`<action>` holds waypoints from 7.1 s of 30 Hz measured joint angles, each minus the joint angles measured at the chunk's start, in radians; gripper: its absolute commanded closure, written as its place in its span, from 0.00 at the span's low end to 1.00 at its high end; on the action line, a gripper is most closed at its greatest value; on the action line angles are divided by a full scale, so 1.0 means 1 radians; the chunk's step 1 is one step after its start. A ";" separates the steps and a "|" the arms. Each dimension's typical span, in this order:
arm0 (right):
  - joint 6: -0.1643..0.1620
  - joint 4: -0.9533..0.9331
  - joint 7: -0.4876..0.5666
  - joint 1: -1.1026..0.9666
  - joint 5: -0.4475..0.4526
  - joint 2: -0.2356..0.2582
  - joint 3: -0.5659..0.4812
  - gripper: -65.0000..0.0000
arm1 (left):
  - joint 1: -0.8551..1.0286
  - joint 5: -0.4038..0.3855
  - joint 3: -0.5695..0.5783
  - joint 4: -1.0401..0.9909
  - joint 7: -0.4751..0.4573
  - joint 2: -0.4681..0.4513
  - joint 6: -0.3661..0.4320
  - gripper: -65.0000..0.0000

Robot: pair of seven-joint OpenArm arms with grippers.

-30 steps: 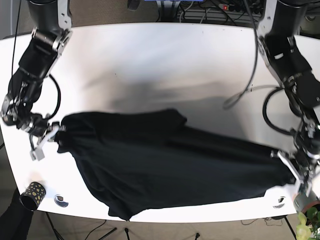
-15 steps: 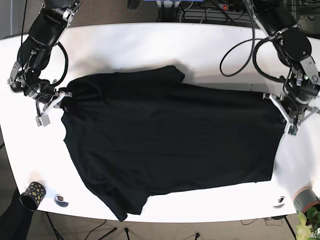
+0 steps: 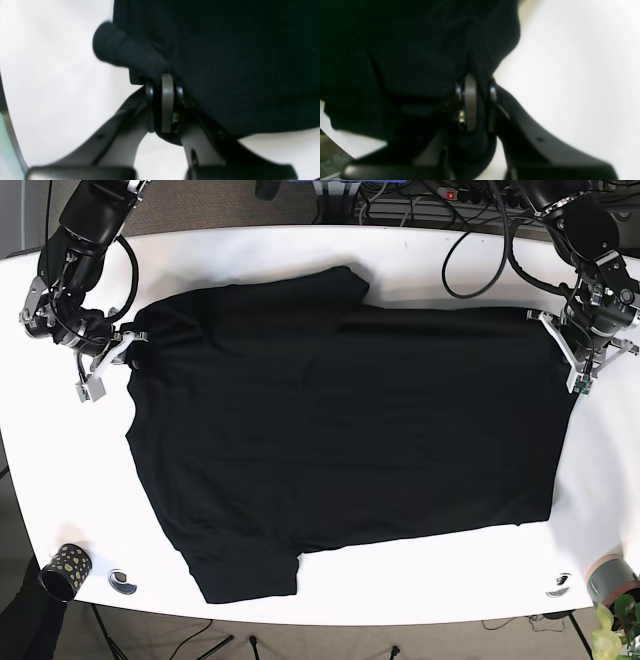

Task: Fold the T-shirt properly
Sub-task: 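Lay the shirt flat on the table, pulling both grippers apart, then hold the shirt's shoulder edge with both grippers and tug it taut, then open both grippers to release the shoulder edge, then regrasp the shoulder edge with both grippers and drag shirt toward arms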

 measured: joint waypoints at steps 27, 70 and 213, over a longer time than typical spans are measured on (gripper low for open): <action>-0.004 0.436 0.006 -0.303 0.024 -0.114 -0.038 0.36 | 0.080 0.008 0.003 -0.124 -0.132 0.017 0.000 1.00; 0.001 0.589 0.091 -0.270 -0.251 -0.127 0.014 1.00 | -0.026 -0.115 -0.086 0.037 0.065 0.093 0.000 1.00; 0.006 0.299 0.213 -0.263 -0.293 -0.170 0.111 1.00 | -0.039 -0.076 0.011 -0.544 -0.379 -0.206 -0.003 0.96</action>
